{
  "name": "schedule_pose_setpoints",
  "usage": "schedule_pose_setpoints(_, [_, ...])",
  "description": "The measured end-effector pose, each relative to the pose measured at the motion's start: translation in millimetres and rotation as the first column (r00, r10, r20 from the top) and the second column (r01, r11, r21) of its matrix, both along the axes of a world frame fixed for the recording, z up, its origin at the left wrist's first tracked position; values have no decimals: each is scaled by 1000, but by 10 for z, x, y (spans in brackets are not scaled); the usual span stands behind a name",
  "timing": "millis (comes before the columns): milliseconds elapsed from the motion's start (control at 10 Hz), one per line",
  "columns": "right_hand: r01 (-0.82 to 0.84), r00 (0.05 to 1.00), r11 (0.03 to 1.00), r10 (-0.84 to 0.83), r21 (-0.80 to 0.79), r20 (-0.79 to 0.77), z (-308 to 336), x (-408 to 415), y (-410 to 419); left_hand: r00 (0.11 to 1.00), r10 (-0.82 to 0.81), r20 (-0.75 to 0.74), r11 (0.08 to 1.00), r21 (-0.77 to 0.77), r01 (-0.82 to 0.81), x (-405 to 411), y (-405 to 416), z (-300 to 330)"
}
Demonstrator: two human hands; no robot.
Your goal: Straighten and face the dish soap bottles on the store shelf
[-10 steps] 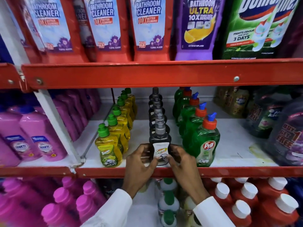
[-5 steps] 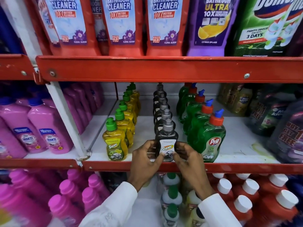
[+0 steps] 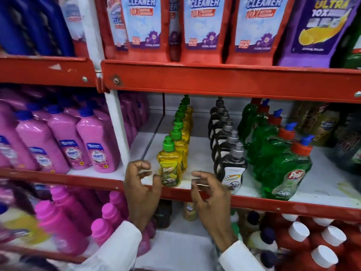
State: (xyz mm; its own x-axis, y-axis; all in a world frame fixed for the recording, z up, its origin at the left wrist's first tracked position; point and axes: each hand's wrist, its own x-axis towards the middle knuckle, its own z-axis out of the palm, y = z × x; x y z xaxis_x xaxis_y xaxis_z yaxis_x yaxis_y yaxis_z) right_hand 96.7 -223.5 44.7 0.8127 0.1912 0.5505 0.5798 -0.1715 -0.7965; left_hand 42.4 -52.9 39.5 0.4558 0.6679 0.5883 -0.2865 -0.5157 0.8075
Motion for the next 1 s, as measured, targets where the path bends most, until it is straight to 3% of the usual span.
schedule_pose_setpoints(100, [-66,995,998,64,-24,-77,62,62,256,972,-114,-204,992,26,122,30,255,-60])
schedule_pose_setpoints(200, [-110,987,980,88,-168,-133,47,149,369,922,-209,-325,960,110,257,57,372,-101])
schedule_pose_setpoints(300, [-116,987,956,80,-271,-138,18,185,393,907,-236,-349,940,154,303,88,432,-97])
schedule_pose_setpoints(700, [-40,982,981,4,-190,-188,-2,184,333,836,-427,-346,883,42,468,212,491,-178])
schedule_pose_setpoints(1000, [-21,974,994,-4,-109,-226,15,170,296,855,-452,-253,886,-20,462,165,456,-172])
